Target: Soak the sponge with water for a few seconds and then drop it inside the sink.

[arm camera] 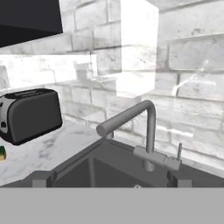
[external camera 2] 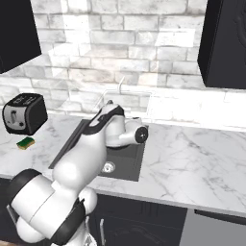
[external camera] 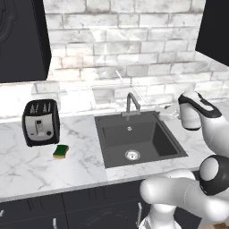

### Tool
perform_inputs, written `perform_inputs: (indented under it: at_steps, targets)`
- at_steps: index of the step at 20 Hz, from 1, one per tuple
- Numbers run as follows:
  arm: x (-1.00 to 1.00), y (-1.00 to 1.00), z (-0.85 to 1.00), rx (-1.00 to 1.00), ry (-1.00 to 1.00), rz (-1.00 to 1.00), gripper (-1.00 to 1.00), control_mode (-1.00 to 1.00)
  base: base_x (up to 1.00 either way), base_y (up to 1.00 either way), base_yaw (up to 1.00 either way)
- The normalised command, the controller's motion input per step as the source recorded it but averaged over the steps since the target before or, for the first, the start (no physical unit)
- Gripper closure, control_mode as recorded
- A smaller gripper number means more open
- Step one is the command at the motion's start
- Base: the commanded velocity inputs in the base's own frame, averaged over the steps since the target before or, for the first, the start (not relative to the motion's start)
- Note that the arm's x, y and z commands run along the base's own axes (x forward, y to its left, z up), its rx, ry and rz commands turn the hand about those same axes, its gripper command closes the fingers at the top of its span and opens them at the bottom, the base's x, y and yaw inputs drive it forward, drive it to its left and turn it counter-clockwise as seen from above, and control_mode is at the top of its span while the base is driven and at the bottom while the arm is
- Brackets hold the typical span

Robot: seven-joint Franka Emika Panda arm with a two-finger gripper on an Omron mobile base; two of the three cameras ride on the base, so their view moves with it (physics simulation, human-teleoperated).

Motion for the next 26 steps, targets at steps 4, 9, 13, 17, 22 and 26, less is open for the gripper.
perform_inputs:
  at_steps: [4,9,13,17,22,26]
  targets:
    - [0.21,0.01,-0.17,0.0,0.0,0.0,-1.0,-1.0,0.0,0.0,0.0]
    - [0.23,0.07,-0.2,0.02,0.0,0.0,-1.0,-1.0,0.0,0.0,0.0]
    - [0.23,0.07,-0.17,0.01,0.0,0.0,-1.0,-1.0,0.0,0.0,0.0]
    - [0.23,0.01,-0.07,0.03,0.0,0.0,-1.0,-1.0,0.0,0.0,0.0]
    - [0.18,0.0,-0.01,0.05,0.0,0.0,-1.0,-1.0,0.0,0.0,0.0]
    - [0.05,0.0,0.0,0.06,0.0,0.0,-1.0,-1.0,0.0,0.0,0.0]
